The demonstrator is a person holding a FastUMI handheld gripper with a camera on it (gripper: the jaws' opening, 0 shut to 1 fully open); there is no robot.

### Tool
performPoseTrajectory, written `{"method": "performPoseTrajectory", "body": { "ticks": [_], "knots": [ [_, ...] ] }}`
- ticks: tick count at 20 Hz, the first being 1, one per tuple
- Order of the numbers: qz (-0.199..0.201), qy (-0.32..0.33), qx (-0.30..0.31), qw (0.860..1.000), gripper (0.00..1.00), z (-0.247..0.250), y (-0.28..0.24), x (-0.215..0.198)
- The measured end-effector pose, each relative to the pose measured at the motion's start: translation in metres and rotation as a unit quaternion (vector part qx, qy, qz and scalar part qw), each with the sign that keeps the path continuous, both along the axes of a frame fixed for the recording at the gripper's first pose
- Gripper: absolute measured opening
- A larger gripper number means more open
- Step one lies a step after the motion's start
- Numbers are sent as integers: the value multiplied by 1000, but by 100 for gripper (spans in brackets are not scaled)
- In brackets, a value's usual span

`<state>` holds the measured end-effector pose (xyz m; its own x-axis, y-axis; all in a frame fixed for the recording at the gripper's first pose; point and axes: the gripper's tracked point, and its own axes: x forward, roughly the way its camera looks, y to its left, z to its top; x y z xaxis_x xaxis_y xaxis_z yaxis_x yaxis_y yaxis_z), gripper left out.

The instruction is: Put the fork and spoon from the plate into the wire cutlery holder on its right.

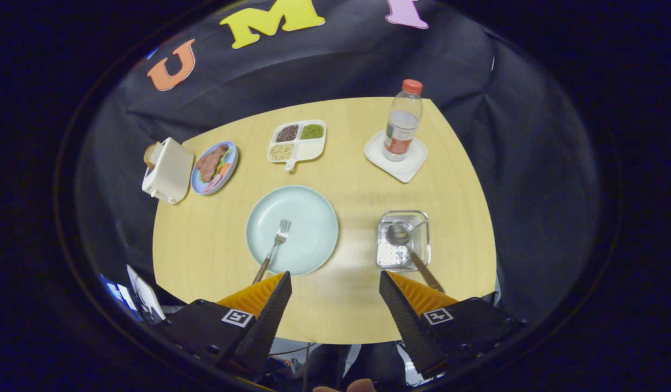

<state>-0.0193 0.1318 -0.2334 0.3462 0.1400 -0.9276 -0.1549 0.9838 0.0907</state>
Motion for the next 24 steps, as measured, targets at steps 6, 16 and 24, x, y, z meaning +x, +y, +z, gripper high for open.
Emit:
{"method": "performPoseTrajectory", "body": {
  "ticks": [6,16,24],
  "knots": [
    [3,36,26,999,97,-36,77,-34],
    [-10,92,6,996,97,-112,139,-56],
    [-26,103,-26,994,53,-147,144,-41]
  ]
}}
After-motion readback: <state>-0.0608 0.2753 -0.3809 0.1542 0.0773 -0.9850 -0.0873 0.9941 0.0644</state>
